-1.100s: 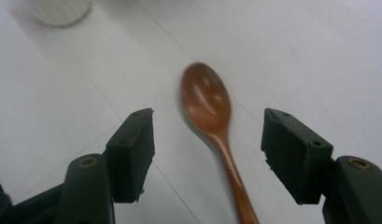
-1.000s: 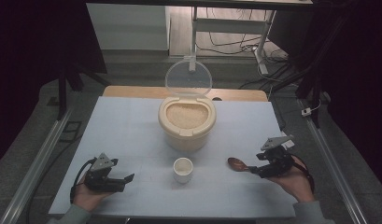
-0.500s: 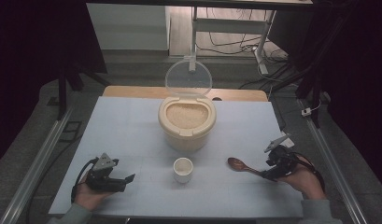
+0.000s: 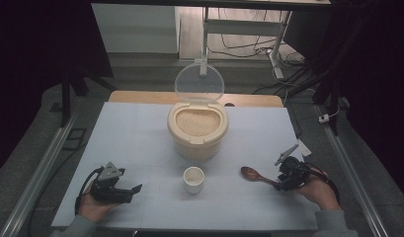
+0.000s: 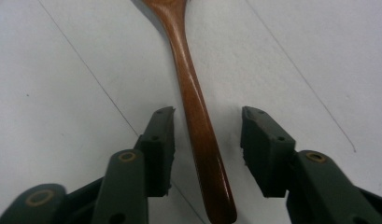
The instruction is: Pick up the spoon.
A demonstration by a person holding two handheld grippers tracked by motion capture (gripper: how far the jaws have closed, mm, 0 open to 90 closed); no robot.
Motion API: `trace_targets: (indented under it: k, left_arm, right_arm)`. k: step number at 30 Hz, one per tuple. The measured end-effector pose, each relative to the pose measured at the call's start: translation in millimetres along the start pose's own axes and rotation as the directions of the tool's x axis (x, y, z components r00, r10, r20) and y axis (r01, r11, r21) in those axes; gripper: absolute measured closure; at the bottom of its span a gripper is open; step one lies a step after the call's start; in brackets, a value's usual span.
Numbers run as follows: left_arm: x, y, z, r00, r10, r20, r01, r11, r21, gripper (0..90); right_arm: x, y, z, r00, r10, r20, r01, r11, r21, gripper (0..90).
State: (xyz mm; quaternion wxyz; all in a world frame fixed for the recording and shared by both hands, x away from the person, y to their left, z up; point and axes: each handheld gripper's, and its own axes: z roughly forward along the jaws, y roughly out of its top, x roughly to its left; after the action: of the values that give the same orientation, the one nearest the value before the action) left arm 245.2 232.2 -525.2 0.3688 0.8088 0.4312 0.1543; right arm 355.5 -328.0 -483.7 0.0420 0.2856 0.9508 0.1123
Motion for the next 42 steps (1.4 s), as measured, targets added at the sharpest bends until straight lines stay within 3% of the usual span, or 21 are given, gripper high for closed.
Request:
trace_targets:
  k: [5, 9, 14, 19, 25, 34, 42]
  left_arm:
    - [-0.1, -0.1, 0.4, 1.0000, 0.001, 0.001, -0.001, 1.0000, 0.002, 11.8]
    - [-0.4, -0.1, 1.3, 1.0000, 0.003, 0.004, -0.003, 1.0000, 0.008, 11.7]
    - [-0.7, -0.4, 1.7, 1.0000, 0.004, 0.004, -0.004, 0.9999, 0.013, 11.7]
    - [-0.2, -0.7, 1.6, 1.0000, 0.004, 0.004, -0.004, 0.9999, 0.013, 11.7]
    - [1.0, -1.1, 1.8, 1.0000, 0.000, 0.003, 0.000, 0.9999, 0.013, 11.7]
    - [1.1, -1.2, 2.0, 1.0000, 0.002, 0.001, -0.002, 0.9999, 0.015, 11.7]
    - [1.7, -0.9, 2.7, 1.0000, -0.002, 0.002, 0.002, 0.9999, 0.016, 11.7]
  right_arm:
    - [0.4, 2.5, 1.8, 0.9997, -0.023, 0.010, 0.023, 1.000, 0.018, 65.3]
    - [4.2, 7.5, 2.9, 0.9969, -0.078, 0.011, 0.078, 0.996, 0.047, 74.2]
    - [5.8, 10.4, 3.9, 0.9906, -0.136, 0.014, 0.135, 0.988, 0.073, 78.1]
    - [8.1, 9.0, 3.2, 0.9883, -0.152, 0.018, 0.150, 0.987, 0.059, 78.6]
    - [7.9, 4.8, 1.7, 0.9868, -0.160, 0.026, 0.159, 0.987, 0.015, 78.8]
    - [11.0, 2.1, -14.1, 0.9866, -0.157, 0.046, 0.160, 0.984, -0.077, 78.9]
    - [19.3, 5.7, -30.0, 0.9822, -0.180, 0.053, 0.187, 0.963, -0.193, 78.9]
